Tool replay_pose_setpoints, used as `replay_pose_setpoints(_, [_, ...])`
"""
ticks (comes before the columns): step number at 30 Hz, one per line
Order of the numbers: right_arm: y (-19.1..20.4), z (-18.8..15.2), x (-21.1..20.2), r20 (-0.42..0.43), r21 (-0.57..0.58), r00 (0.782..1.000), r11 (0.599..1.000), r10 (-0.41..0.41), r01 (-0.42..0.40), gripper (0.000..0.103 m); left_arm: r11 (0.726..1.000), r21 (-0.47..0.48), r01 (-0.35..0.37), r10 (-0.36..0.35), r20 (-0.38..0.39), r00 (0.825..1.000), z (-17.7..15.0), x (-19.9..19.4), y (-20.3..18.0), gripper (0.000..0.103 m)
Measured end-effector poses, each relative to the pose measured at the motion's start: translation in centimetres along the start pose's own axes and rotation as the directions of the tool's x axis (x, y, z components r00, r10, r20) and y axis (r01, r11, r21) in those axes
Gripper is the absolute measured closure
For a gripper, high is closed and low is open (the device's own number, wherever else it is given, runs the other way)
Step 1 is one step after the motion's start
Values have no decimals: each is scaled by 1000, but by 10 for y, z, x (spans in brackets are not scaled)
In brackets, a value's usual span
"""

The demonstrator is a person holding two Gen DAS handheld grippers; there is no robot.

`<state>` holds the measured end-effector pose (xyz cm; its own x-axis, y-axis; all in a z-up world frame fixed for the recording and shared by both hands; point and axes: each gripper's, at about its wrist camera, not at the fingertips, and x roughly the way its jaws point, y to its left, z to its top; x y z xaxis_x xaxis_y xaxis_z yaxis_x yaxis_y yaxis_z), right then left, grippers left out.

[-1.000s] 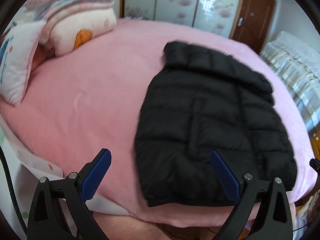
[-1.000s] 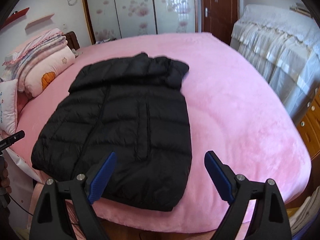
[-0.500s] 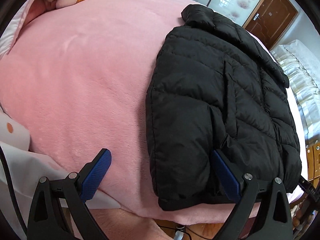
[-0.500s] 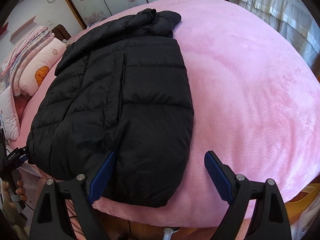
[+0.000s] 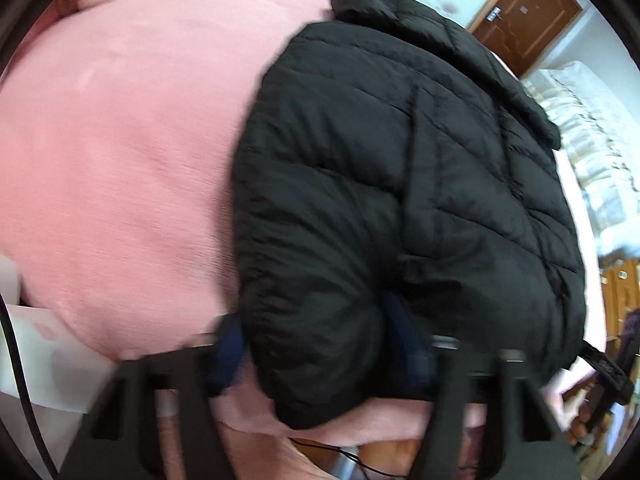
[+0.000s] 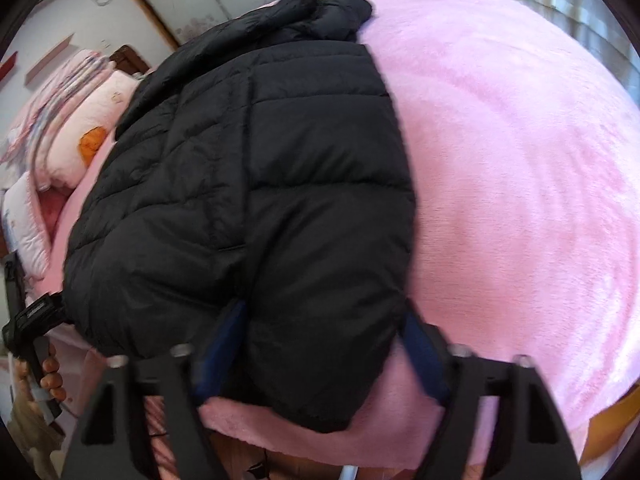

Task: Fold large clothes
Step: 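Grasp the jacket hem with both tools and lift it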

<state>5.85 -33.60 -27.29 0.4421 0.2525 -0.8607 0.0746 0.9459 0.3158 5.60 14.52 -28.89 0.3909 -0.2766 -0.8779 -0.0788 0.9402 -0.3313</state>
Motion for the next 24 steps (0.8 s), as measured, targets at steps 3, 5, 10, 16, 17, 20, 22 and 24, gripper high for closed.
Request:
replay_pose_setpoints(3, [11,3,3,-17,-38,1000,999,16,-17,75,1000,15,8,-7,-22,1000,2,-1,-13,90])
replay_pose_setpoints(5, [20,6,1,-15,-67,1000,998,3,-4,91,999,36,-12,12,-25,1000,4,-6,-25,95])
replay_pose_setpoints(10, [45,14,-33,81,-161,995,985,-55,68,97,998,67,1,-3,33,999,15,-47,-51,97])
replay_pose_setpoints(16, [50,24,-109,217,-199,976,979,-8,52,98,993,10,115,-115,108,987,27,-107,-53,97])
replay_pose_setpoints(17, [52,23,-121,227,-214,974,975,-6,56,98,992,4,127,-127,118,985,27,-117,-52,97])
replay_pose_setpoints(20, [56,17,-145,231,-241,973,969,5,52,98,987,-16,158,-155,123,980,24,-143,-44,97])
replay_pose_setpoints(22, [57,11,-157,226,-250,974,967,14,44,98,983,-43,178,-172,111,979,20,-158,-40,97])
replay_pose_setpoints(24, [57,7,-169,210,-249,977,968,25,29,98,977,-71,199,-192,104,976,20,-168,-33,97])
